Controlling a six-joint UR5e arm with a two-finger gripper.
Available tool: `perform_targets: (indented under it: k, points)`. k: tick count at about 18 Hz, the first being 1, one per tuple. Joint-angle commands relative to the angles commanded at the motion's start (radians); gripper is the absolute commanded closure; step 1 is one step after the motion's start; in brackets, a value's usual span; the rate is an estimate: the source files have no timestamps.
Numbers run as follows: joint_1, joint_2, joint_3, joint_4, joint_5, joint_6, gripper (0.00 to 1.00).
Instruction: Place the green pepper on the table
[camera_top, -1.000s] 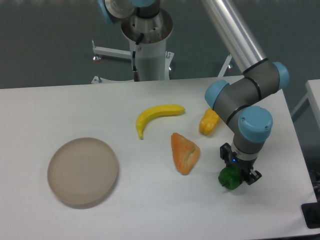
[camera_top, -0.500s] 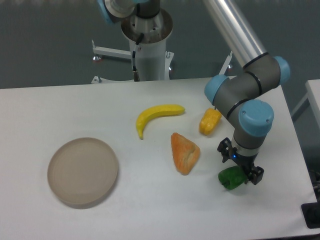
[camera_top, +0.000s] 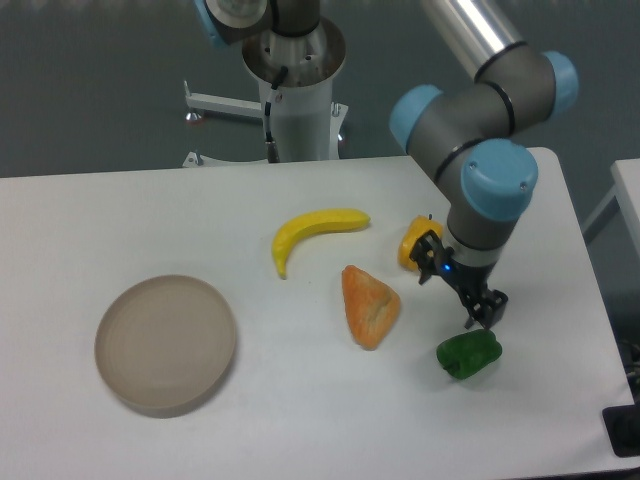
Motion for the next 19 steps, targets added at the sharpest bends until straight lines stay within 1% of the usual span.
perform_targets:
  k: [1,3,7,8,10,11,13,14,19]
  points:
    - [0.002,0.005,0.000,-0.017,0.002,0.003,0.00]
    - [0.002,0.009,-0.006,-0.028,0.005,0.002,0.00]
    - [0.002,0.009,-0.026,-0.011,0.008,0.014,0.00]
    - [0.002,0.009,-0.029,-0.009,0.008,0.043,0.00]
    - [0.005,0.018,-0.055,-0.006,0.012,0.090,0.00]
    - [0.006,0.029,-0.073,0.001,0.012,0.106,0.00]
    - [0.006,0.035,-0.107,0.068,0.012,0.109,0.00]
    - [0.005,0.035,-0.112,0.076,0.014,0.108,0.00]
    - [0.005,0.043,-0.123,0.078,0.017,0.108,0.00]
